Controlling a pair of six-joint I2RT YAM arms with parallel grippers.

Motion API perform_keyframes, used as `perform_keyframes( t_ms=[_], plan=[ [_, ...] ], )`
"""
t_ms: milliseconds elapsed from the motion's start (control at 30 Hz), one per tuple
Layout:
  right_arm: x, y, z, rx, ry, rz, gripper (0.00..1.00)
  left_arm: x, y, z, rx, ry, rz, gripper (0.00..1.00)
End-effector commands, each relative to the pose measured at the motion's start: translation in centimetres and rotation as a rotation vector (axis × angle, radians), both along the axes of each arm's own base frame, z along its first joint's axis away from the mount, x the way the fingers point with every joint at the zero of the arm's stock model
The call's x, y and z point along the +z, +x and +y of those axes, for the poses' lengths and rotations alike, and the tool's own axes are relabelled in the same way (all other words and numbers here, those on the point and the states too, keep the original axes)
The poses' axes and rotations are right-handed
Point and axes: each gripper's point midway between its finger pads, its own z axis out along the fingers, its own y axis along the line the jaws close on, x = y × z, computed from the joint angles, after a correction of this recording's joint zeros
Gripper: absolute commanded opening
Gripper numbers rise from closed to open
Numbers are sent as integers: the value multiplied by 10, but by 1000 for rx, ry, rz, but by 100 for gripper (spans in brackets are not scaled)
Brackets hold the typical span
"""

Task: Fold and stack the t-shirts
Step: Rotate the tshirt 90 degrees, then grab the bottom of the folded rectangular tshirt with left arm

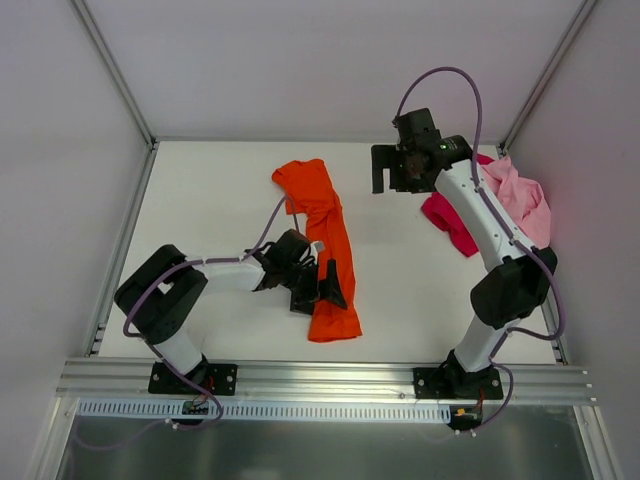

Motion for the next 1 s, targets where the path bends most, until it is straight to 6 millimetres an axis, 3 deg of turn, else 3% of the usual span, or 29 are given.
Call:
perform_keyframes(
  t_ms=[0,67,100,200,300,367,567,800,967],
  plan=[
    [38,-8,1,14,60,-77,100,-8,-13,0,47,-27,40,95],
    [41,-11,1,10,68,-83,100,-11,-19,2,62,-24,77,85],
    [42,-12,1,14,70,-85,100,-12,-23,4,62,-18,86,73],
    [40,-15,-4,4,59,-88,100,-13,-35,7,38,4,107,60],
    [39,-17,-6,-4,52,-92,100,-16,-46,8,6,20,134,27],
    [38,-19,-3,8,66,-90,100,-19,-51,10,-6,35,152,0],
    [41,-18,2,-7,109,-91,100,1,-64,21,-71,57,131,0],
    [34,-20,-2,-9,81,-75,100,42,-65,42,-34,76,18,0],
    [28,-19,-1,-2,79,-64,100,56,-61,55,14,114,-45,0]
  ],
)
